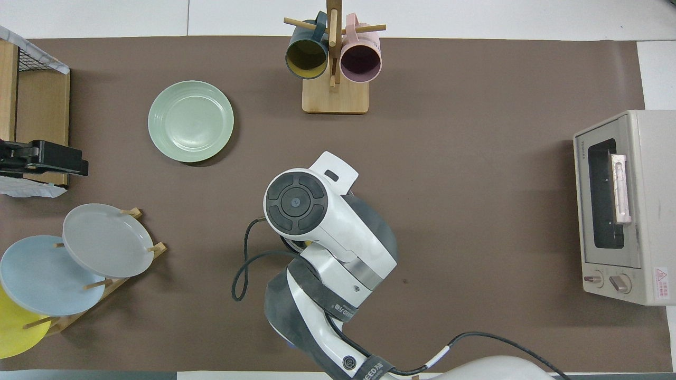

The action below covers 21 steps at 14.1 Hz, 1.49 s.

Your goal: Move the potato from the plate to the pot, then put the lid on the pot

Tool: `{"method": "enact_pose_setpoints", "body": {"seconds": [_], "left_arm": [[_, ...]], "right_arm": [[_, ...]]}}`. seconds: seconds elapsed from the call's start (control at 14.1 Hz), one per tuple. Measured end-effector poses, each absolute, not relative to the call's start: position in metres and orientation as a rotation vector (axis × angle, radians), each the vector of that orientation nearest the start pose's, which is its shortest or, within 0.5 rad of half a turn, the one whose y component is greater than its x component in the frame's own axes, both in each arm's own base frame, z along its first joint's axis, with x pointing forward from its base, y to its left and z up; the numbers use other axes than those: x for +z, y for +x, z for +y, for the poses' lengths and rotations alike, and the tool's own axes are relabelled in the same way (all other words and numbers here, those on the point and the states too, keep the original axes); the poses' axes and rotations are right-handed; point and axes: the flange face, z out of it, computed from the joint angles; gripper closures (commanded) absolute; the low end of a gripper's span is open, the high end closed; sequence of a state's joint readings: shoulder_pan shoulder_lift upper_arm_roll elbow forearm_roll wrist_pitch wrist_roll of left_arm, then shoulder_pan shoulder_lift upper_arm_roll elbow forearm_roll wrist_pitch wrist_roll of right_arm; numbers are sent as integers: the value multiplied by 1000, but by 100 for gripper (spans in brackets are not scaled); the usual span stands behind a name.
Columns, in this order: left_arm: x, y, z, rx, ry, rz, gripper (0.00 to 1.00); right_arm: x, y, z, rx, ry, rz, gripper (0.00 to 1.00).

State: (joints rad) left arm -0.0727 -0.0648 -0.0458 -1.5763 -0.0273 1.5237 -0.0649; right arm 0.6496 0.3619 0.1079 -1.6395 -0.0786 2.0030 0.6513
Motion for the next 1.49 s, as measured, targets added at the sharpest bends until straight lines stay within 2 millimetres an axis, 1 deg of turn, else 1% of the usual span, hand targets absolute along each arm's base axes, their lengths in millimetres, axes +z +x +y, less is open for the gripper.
{"method": "enact_pose_setpoints", "body": {"seconds": [0.43, 0.5, 0.57, 0.92, 1.07, 1.14, 1.21, 1.28, 1.35, 1.49], "left_arm": [[653, 525, -65, -7, -3165, 80, 0], [653, 525, -65, -7, -3166, 79, 0], [653, 525, -65, -7, -3166, 79, 0], [654, 524, -63, -9, -3166, 72, 0], [654, 524, -63, -10, -3166, 70, 0], [654, 524, -63, -10, -3166, 69, 0], [654, 524, -62, -10, -3166, 66, 0], [654, 524, -61, -10, -3166, 63, 0], [654, 524, -60, -10, -3166, 61, 0], [654, 525, -60, -10, -3166, 60, 0]], "right_arm": [[409, 487, 446, -42, -3158, -190, 99], [408, 488, 446, -42, -3158, -189, 54], [408, 488, 445, -41, -3159, -187, 1], [409, 490, 444, -46, -3157, -184, 0], [418, 495, 441, -70, -3152, -169, 0], [428, 501, 435, -94, -3146, -148, 0], [443, 509, 424, -119, -3139, -116, 0], [463, 519, 408, -142, -3136, -72, 0], [484, 530, 388, -158, -3137, -39, 0], [530, 552, 330, -174, -3149, -50, 0]]}}
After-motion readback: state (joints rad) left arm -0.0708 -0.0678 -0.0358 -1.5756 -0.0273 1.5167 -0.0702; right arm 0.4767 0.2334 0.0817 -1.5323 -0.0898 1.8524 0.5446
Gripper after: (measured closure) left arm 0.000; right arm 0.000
